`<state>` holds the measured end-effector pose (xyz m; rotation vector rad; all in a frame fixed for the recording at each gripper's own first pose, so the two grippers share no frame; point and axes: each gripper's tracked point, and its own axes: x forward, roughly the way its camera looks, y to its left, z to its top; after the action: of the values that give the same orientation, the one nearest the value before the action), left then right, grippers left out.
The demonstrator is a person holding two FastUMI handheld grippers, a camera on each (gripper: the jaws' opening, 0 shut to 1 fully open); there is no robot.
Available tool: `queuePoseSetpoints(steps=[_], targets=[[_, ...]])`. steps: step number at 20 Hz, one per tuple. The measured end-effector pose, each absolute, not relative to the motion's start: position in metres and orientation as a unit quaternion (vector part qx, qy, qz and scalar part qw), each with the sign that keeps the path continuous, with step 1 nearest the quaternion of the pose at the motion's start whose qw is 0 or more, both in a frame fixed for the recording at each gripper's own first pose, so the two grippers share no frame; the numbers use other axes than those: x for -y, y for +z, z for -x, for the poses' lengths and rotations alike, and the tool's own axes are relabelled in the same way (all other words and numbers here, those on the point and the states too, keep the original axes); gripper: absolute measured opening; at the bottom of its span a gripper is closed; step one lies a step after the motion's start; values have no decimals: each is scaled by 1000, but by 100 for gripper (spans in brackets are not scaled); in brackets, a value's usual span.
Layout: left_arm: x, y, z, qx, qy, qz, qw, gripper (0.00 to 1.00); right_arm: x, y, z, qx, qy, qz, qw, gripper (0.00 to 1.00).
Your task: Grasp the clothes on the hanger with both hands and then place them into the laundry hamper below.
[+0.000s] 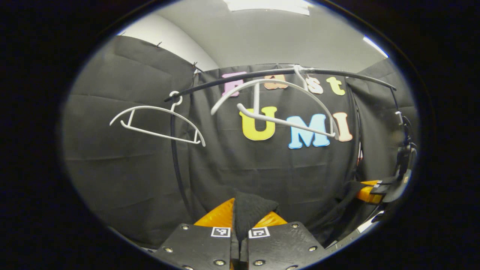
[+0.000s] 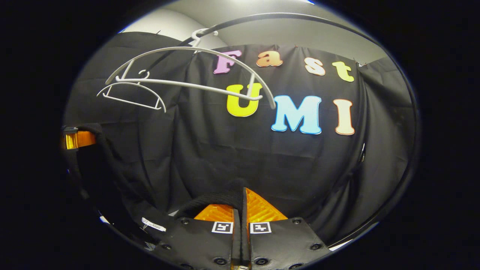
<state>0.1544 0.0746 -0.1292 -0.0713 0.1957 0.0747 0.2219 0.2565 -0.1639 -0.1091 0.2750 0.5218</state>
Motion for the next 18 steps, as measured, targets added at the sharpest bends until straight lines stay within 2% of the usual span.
queuePoseSetpoints(steps=[9,10,16,17,18], targets=[[-23,-179,-164,-130,-4,69,989,3,-292,-218,-179,-194,308,19,931,0],[-20,-190,-160,-139,-5,70,988,4,-295,-228,-172,-204,311,14,928,2],[-14,-267,-163,-208,4,73,975,4,-305,-290,-161,-267,306,4,914,2],[-14,-280,-164,-223,6,71,972,4,-305,-301,-162,-278,304,5,911,6],[-15,-295,-168,-237,8,69,969,4,-304,-312,-163,-288,302,6,909,2]])
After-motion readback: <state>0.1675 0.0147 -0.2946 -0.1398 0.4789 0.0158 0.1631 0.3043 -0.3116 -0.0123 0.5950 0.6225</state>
